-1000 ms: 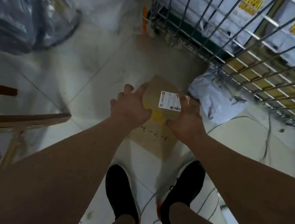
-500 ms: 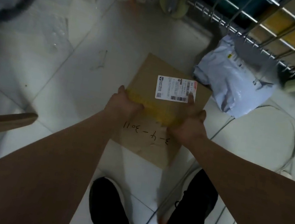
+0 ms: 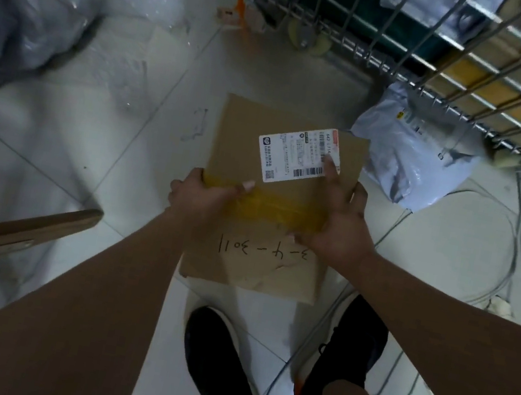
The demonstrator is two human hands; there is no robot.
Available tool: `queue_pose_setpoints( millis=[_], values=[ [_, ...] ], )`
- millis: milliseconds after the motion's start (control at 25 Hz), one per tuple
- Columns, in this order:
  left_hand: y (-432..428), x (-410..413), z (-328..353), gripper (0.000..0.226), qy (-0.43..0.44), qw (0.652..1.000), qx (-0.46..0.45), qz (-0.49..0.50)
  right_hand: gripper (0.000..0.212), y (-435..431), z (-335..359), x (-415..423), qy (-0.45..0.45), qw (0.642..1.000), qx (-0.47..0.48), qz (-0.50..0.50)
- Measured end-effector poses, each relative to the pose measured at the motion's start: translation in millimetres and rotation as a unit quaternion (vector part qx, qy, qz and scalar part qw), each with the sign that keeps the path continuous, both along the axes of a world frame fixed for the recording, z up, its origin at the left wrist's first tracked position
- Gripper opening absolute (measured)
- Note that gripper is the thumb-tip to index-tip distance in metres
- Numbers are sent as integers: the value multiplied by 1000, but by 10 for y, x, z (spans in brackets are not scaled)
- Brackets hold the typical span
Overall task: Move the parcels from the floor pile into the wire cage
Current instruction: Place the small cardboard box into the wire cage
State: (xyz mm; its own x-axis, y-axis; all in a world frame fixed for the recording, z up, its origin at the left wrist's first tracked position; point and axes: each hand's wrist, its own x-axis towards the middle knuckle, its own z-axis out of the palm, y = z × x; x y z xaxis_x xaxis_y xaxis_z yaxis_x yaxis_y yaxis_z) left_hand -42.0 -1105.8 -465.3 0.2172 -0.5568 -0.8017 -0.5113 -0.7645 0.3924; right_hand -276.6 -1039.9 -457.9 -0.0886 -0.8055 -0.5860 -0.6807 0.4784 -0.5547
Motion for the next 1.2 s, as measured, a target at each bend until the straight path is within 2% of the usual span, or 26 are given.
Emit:
queue_pose_setpoints(
  millis=[160, 280, 360, 480, 640, 800, 880, 1000, 1120, 1200],
  values=[
    [17, 206, 957, 111, 86, 994, -30, 65, 144, -274, 873, 94, -3, 998, -26, 57],
    [43, 329, 1637, 111, 94, 991, -46, 89, 138, -474, 1592, 124, 17, 993, -67, 93],
    [80, 390, 1987, 113, 109, 986, -50, 116, 138, -584, 1957, 130, -4, 994, -78, 73],
    [193, 459, 2533, 103, 152, 971, -43, 179, 137, -738, 2537, 132, -43, 997, -56, 39],
    [392, 514, 3185, 83, 223, 941, -18, 255, 117, -963, 3296, 115, -81, 994, -13, 72],
    [565, 625, 3741, 63, 286, 931, 26, 225, 107, -1188, 3975, 57, -98, 985, 15, 141],
    [546, 759, 3982, 71, 274, 940, 23, 200, 103, -1280, 4298, 20, -88, 983, 28, 159],
    [330, 954, 4355, 84, 182, 956, -99, 210, 97, -1396, 4705, 0, -56, 981, 14, 186],
    [14, 1099, 4768, 101, 45, 977, -199, 67, 92, -1530, 5028, -18, -71, 979, 22, 190],
    [-219, 1130, 5009, 105, 26, 974, -224, -37, 90, -1619, 5205, -9, -67, 974, 31, 216]
  ],
)
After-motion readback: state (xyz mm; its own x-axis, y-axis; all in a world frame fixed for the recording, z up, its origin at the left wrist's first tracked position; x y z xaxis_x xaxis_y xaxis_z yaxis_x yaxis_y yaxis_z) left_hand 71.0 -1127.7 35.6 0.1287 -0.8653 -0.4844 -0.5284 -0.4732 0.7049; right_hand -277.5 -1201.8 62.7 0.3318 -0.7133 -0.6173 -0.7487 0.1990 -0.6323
